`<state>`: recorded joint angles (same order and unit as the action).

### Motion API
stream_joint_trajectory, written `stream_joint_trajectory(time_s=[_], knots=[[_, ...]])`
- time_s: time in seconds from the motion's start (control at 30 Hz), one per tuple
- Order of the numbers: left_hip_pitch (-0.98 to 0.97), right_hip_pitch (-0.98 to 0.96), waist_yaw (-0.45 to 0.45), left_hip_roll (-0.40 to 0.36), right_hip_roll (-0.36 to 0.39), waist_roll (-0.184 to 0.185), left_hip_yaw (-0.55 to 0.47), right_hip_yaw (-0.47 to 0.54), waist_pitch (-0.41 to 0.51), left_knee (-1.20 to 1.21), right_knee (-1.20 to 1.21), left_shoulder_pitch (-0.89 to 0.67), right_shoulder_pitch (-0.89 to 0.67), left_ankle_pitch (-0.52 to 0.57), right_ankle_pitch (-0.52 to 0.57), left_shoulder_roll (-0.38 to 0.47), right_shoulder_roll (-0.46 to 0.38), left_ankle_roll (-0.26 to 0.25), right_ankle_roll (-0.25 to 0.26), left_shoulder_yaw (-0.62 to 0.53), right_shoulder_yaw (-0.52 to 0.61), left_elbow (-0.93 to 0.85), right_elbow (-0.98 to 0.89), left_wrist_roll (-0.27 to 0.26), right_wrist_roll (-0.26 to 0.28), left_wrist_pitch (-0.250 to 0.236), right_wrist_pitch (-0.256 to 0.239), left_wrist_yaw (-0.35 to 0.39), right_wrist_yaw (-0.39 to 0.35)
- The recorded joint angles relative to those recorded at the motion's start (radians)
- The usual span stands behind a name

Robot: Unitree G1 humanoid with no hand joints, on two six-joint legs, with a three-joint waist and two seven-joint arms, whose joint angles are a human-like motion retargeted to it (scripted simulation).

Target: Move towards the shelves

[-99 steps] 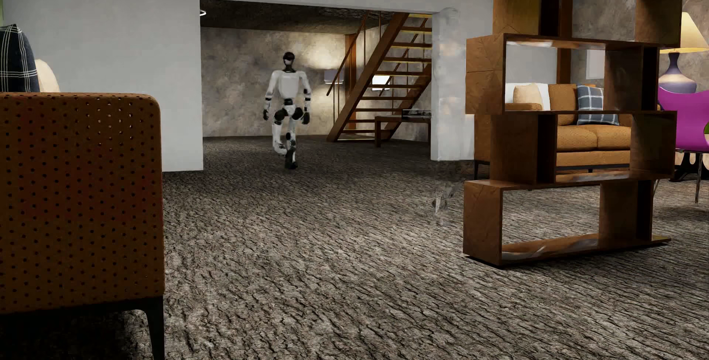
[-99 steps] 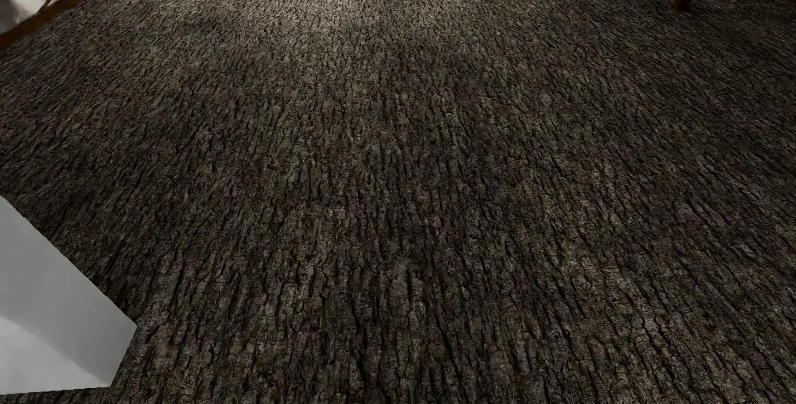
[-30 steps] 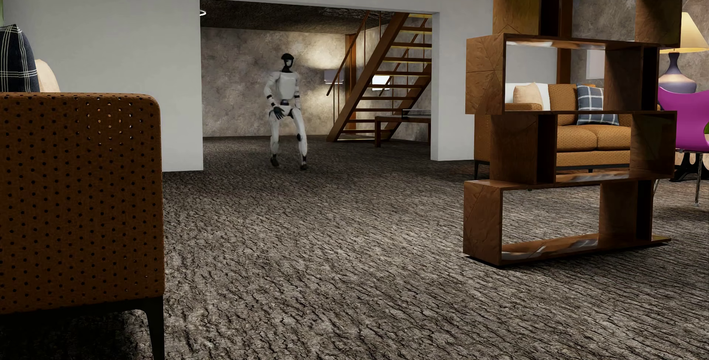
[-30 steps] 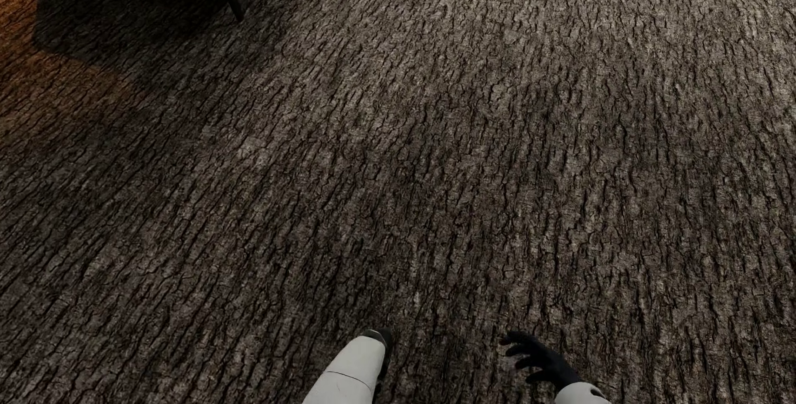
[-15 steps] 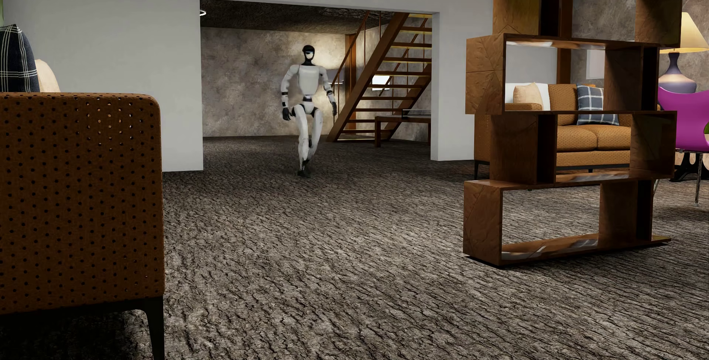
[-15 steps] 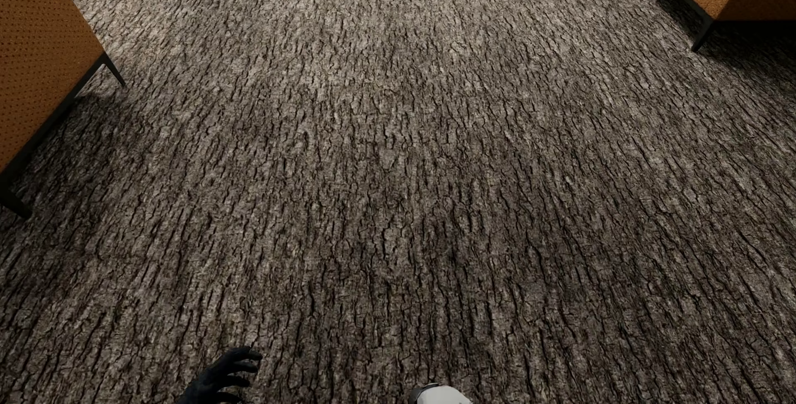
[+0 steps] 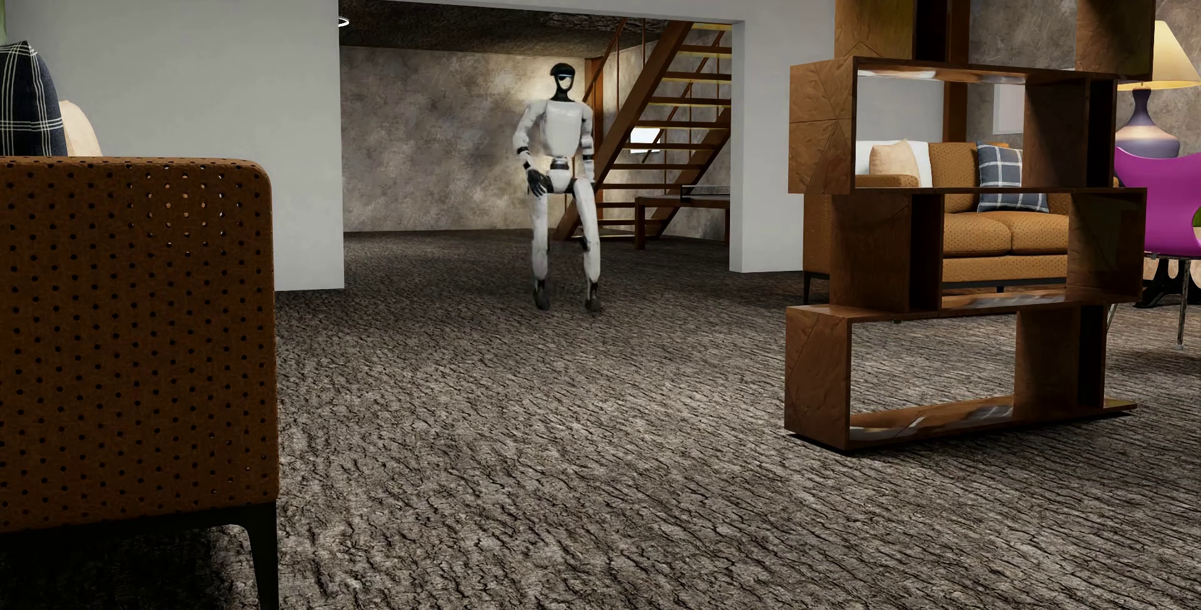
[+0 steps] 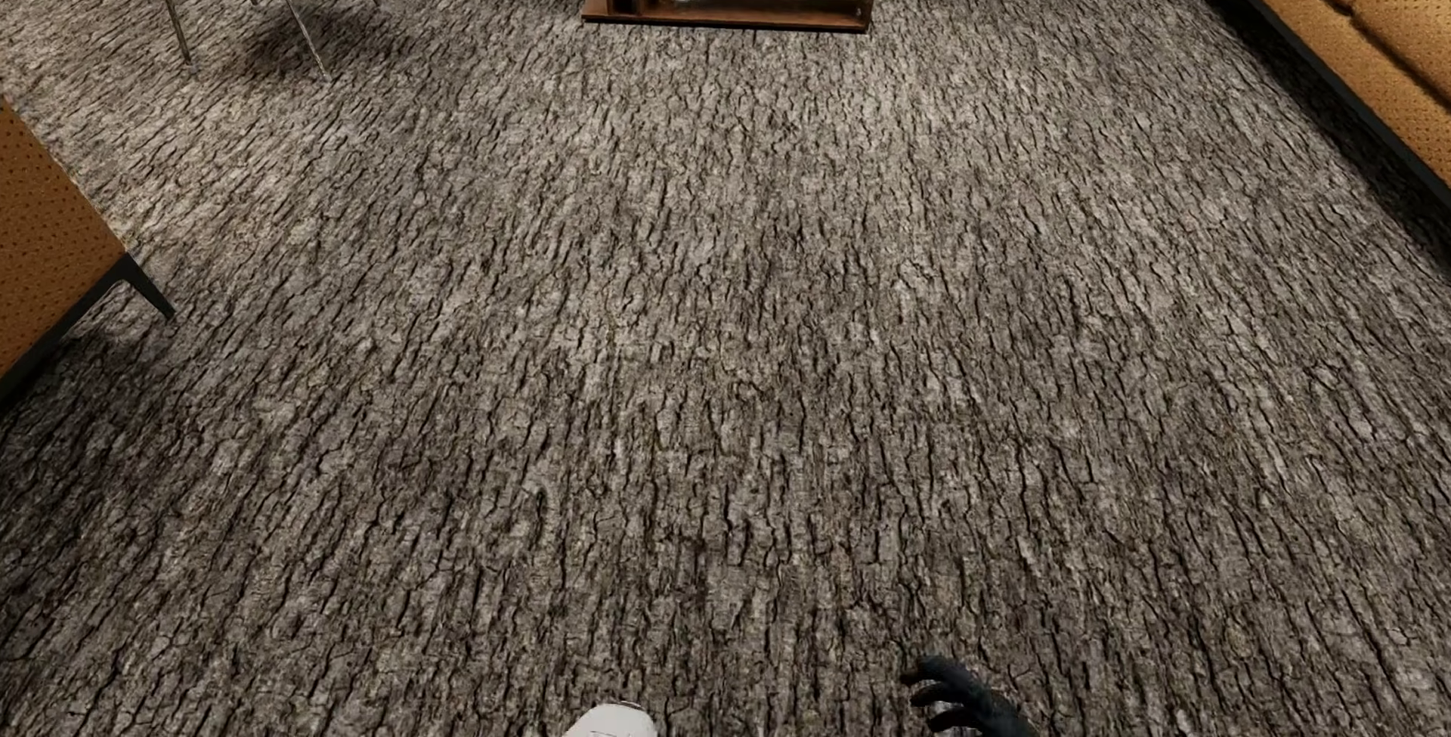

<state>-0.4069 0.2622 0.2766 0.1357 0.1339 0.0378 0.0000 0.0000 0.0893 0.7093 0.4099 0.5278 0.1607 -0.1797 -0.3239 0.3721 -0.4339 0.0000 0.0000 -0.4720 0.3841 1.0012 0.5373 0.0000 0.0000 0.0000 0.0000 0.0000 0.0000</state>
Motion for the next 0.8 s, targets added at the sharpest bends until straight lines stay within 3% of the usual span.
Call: stream_joint_trajectory(time_s=[0.07,0.1,0.13,0.2,0.23,0.27,0.33,0.37,0.4,0.43,0.47,0.5,0.57,0.6,0.63,0.67,0.7,0.73,0.77,0.8], knots=[[-0.064,0.072,0.081,0.018,-0.039,-0.006,0.0,0.0,-0.039,-0.37,0.007,0.061,-0.053,0.083,-0.035,0.01,-0.038,0.0,0.0,0.055,-0.084,0.023,-0.124,0.0,0.0,0.0,0.0,0.0,0.0],[-0.095,0.11,0.117,0.024,-0.073,-0.008,0.0,0.0,-0.045,-0.339,0.033,0.079,-0.061,0.056,-0.009,0.016,-0.048,0.0,0.0,0.065,-0.12,0.039,-0.153,0.0,0.0,0.0,0.0,0.0,0.0],[-0.112,0.141,0.146,0.015,-0.107,-0.016,0.0,0.0,-0.046,-0.123,0.092,0.089,-0.055,-0.003,0.059,0.023,-0.048,0.0,0.0,0.073,-0.143,0.06,-0.157,0.0,0.0,0.0,0.0,0.0,0.0],[-0.142,0.091,0.132,-0.06,-0.175,-0.069,0.0,0.0,-0.055,0.111,0.369,0.072,-0.013,0.045,0.35,0.03,-0.013,0.0,0.0,0.068,-0.134,0.113,-0.099,0.0,0.0,0.0,0.0,0.0,0.0],[-0.081,0.029,0.102,-0.102,-0.185,-0.075,0.0,0.0,-0.036,0.171,0.571,0.041,0.012,-0.011,0.484,0.027,0.002,0.0,0.0,0.052,-0.085,0.125,-0.043,0.0,0.0,0.0,0.0,0.0,0.0],[0.003,-0.063,0.072,-0.139,-0.185,-0.076,0.0,0.0,-0.02,0.179,0.813,0.016,0.019,-0.069,0.518,0.018,0.015,0.0,0.0,0.052,-0.009,0.095,0.025,0.0,0.0,0.0,0.0,0.0,0.0],[0.203,-0.271,-0.072,-0.16,-0.122,-0.025,0.0,0.0,-0.003,0.064,0.947,-0.053,0.056,-0.066,0.431,-0.01,0.047,0.0,0.0,0.071,0.122,-0.052,0.199,0.0,0.0,0.0,0.0,0.0,0.0],[0.308,-0.358,-0.142,-0.163,-0.093,0.0,0.0,0.0,0.004,-0.001,0.894,-0.084,0.109,-0.06,0.449,-0.021,0.065,0.0,0.0,0.102,0.129,-0.15,0.26,0.0,0.0,0.0,0.0,0.0,0.0],[0.402,-0.438,-0.206,-0.154,-0.07,0.02,0.0,0.0,0.008,-0.059,0.755,-0.121,0.145,-0.051,0.513,-0.022,0.069,0.0,0.0,0.121,0.206,-0.25,0.336,0.0,0.0,0.0,0.0,0.0,0.0],[0.48,-0.506,-0.266,-0.137,-0.054,0.038,0.0,0.0,0.008,-0.104,0.559,-0.164,0.181,-0.043,0.587,-0.021,0.06,0.0,0.0,0.137,0.292,-0.348,0.382,0.0,0.0,0.0,0.0,0.0,0.0],[0.556,-0.553,-0.319,-0.121,-0.052,0.048,0.0,0.0,0.008,-0.141,0.352,-0.2,0.227,-0.054,0.592,-0.018,0.058,0.0,0.0,0.17,0.326,-0.449,0.412,0.0,0.0,0.0,0.0,0.0,0.0],[0.622,-0.59,-0.364,-0.111,-0.063,0.049,0.0,0.0,0.001,-0.168,0.177,-0.24,0.27,-0.077,0.453,-0.009,0.054,0.0,0.0,0.201,0.354,-0.531,0.434,0.0,0.0,0.0,0.0,0.0,0.0],[0.705,-0.664,-0.455,-0.087,-0.103,0.04,0.0,0.0,-0.013,-0.168,0.065,-0.314,0.337,-0.116,0.008,0.013,0.041,0.0,0.0,0.261,0.393,-0.636,0.441,0.0,0.0,0.0,0.0,0.0,0.0],[0.752,-0.686,-0.502,-0.069,-0.114,0.038,0.0,0.0,-0.011,-0.156,0.074,-0.327,0.361,-0.103,-0.022,0.019,0.034,0.0,0.0,0.294,0.4,-0.662,0.445,0.0,0.0,0.0,0.0,0.0,0.0],[0.796,-0.705,-0.528,-0.051,-0.101,0.042,0.0,0.0,-0.015,-0.13,0.087,-0.32,0.381,-0.049,0.092,0.018,0.028,0.0,0.0,0.319,0.413,-0.663,0.457,0.0,0.0,0.0,0.0,0.0,0.0],[0.821,-0.724,-0.553,-0.021,-0.07,0.052,0.0,0.0,-0.037,-0.092,0.089,-0.295,0.41,0.044,0.339,0.018,0.03,0.0,0.0,0.351,0.377,-0.66,0.466,0.0,0.0,0.0,0.0,0.0,0.0],[0.765,-0.735,-0.525,0.019,-0.02,0.082,0.0,0.0,-0.043,0.077,0.175,-0.277,0.406,0.203,0.459,0.003,0.035,0.0,0.0,0.325,0.386,-0.597,0.485,0.0,0.0,0.0,0.0,0.0,0.0],[0.708,-0.713,-0.5,0.047,0.024,0.104,0.0,0.0,-0.037,0.248,0.246,-0.259,0.394,0.327,0.524,-0.013,0.037,0.0,0.0,0.293,0.387,-0.521,0.5,0.0,0.0,0.0,0.0,0.0,0.0],[0.62,-0.657,-0.475,0.065,0.068,0.116,0.0,0.0,-0.017,0.433,0.277,-0.253,0.359,0.345,0.519,-0.024,0.041,0.0,0.0,0.244,0.371,-0.427,0.504,0.0,0.0,0.0,0.0,0.0,0.0],[0.511,-0.578,-0.437,0.072,0.103,0.121,0.0,0.0,0.003,0.593,0.263,-0.261,0.304,0.242,0.479,-0.031,0.045,0.0,0.0,0.176,0.357,-0.325,0.491,0.0,0.0,0.0,0.0,0.0,0.0]])
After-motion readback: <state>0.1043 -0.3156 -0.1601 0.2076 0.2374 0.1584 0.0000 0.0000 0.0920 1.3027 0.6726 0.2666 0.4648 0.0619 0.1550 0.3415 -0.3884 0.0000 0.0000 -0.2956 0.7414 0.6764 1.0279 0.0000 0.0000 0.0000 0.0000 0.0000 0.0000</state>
